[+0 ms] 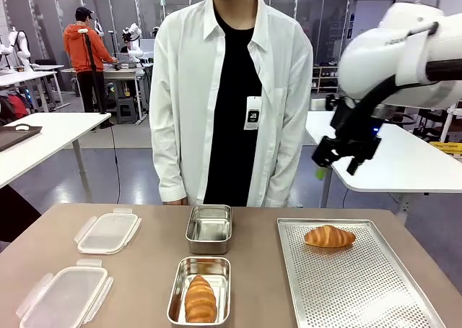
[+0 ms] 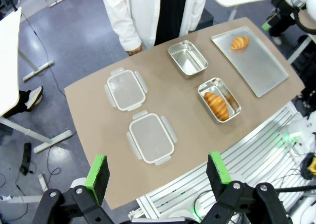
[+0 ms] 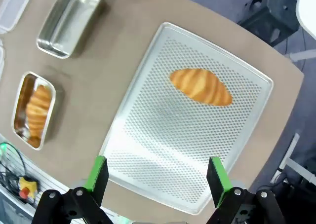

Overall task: Place the bread into the airtight container.
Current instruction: Pick up a Butter Roll and place it into an empty Airtight Container.

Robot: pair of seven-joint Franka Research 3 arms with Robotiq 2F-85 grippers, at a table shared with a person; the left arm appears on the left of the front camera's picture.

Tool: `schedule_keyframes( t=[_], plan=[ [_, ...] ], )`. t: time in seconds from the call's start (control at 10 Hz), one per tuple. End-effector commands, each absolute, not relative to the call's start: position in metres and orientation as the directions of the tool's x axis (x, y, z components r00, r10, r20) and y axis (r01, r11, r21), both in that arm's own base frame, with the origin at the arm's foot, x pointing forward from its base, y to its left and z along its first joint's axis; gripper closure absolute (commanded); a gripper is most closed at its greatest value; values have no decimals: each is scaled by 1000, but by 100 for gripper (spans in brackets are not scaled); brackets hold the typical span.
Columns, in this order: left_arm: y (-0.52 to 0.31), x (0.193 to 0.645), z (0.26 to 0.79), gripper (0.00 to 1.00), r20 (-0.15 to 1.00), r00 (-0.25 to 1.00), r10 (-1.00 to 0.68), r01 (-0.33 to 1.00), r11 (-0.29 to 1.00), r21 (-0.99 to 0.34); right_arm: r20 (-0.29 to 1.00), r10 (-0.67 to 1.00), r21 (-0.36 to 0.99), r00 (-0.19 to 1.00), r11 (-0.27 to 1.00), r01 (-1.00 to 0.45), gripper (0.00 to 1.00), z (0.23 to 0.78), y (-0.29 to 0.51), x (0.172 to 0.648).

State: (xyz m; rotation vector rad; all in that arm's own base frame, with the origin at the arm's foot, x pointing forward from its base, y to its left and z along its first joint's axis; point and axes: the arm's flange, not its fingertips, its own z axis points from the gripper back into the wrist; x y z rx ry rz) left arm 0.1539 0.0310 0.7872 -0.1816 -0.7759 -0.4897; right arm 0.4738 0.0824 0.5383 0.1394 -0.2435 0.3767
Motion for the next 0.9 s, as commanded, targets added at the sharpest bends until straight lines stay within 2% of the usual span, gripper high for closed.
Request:
schedule_keyframes(
  t=[0.0, 0.1, 0.2, 0.7, 0.8],
  plan=[
    [30, 153, 787, 0, 708, 604, -367, 495, 868, 28, 298, 364, 108, 882, 906, -410, 0, 531, 62, 471],
    [30, 153, 787, 0, 708, 604, -367, 495, 868, 28, 320, 348, 92, 881, 914, -395, 0, 523, 56, 469],
    [30, 153, 787, 0, 708, 604, -367, 495, 868, 28, 261, 352, 87, 899, 919, -385, 0, 533, 65, 475],
    [30, 153, 787, 0, 708, 604, -367, 495, 868, 28, 267, 365, 78, 892, 915, -397, 0, 530, 64, 474],
    [30, 153, 787, 0, 708, 604, -367, 495, 868, 28, 255, 524, 60, 813, 831, -554, 0, 555, 65, 470]
  ],
)
